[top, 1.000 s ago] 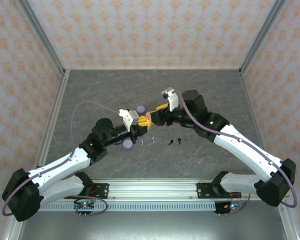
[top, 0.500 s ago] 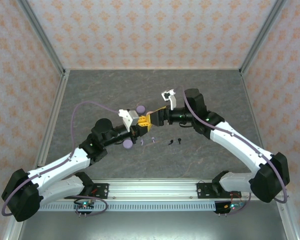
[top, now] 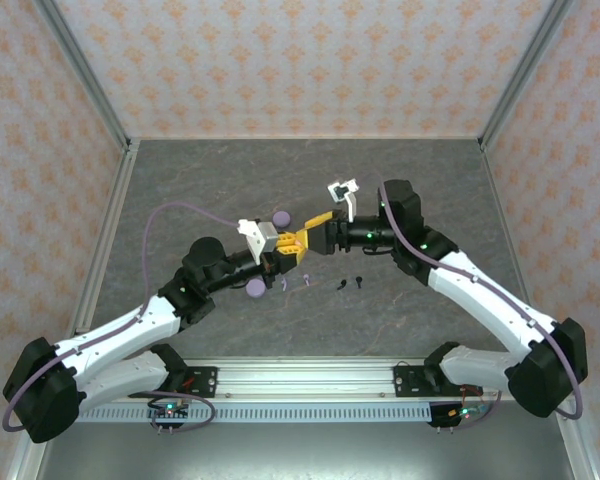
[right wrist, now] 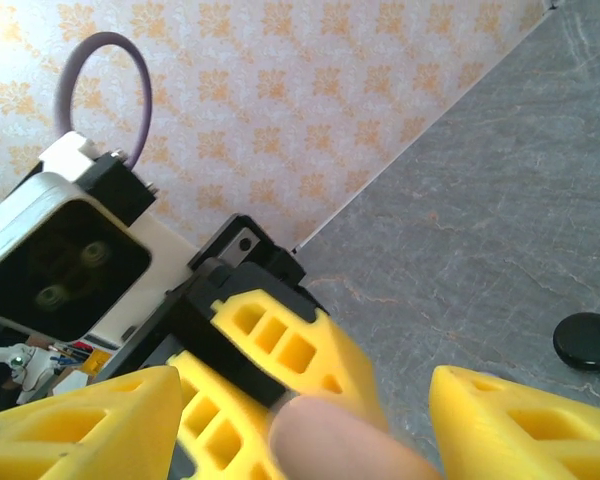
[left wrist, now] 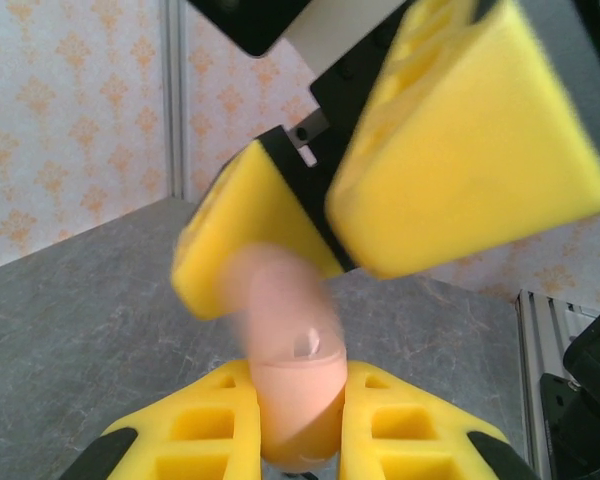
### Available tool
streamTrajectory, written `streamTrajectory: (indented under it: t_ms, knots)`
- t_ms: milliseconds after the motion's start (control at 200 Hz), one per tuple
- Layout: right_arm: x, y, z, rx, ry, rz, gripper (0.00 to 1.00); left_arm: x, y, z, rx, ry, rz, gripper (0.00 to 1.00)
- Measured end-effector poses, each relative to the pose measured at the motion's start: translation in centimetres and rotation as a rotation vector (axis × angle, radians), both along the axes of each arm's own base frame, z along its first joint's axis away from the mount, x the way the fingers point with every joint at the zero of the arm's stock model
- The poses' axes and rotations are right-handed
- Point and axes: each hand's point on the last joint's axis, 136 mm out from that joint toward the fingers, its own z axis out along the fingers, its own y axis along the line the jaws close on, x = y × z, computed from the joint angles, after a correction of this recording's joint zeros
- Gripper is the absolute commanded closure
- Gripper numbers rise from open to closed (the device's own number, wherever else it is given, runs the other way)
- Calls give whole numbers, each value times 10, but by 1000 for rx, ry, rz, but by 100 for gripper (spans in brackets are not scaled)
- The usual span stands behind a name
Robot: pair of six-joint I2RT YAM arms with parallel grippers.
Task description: Insert the wireless bluetooth earbuds into the charging case
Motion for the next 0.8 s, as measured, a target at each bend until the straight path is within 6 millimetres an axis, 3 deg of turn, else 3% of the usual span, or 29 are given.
streamTrajectory:
  t_ms: [210,370,480,636,801]
  knots:
    - [-6,-7,12,11,-67,-13,32,1,0,-1,2,2,4,100]
    - [12,-17,-13,-100,-44,-140,26,5,3,-5,13,15,32,100]
    - [38,-41,-37,-225,-7,-327,20,13,7,-16,47,52,84,100]
    - [74,-93,-59,-343,53,-604,11,37,9,-31,101,129,159,100]
    - [77,-126,-72,-392,68,-754,4,81,12,-58,151,268,247,100]
